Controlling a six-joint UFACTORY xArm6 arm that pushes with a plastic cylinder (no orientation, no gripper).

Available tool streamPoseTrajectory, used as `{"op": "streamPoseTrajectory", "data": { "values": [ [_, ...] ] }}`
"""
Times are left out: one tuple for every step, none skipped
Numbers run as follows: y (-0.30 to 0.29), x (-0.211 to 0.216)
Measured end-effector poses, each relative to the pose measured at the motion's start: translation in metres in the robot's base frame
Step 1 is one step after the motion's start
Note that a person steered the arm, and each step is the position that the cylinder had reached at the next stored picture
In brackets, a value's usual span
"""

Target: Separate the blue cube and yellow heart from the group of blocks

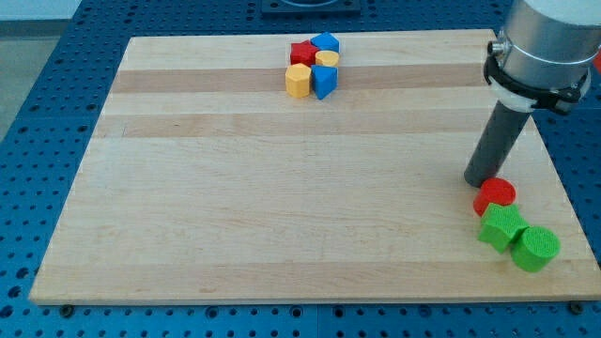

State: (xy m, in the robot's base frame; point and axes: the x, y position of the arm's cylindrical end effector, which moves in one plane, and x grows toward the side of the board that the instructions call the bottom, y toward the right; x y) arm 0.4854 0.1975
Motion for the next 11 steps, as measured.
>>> {"op": "streamPoseTrajectory", "data": {
  "values": [
    [-0.004, -0.021],
    [-0.021, -0.052],
    [-0.03, -0.096],
    [-0.043, -0.149],
    [-0.06, -0.201],
    [-0.078, -0.25],
    [-0.113, -0.291],
    [-0.141, -0.293],
    [-0.171, -0.293],
    [-0.191, -0.293],
    [-0.189, -0.287]
  ]
}}
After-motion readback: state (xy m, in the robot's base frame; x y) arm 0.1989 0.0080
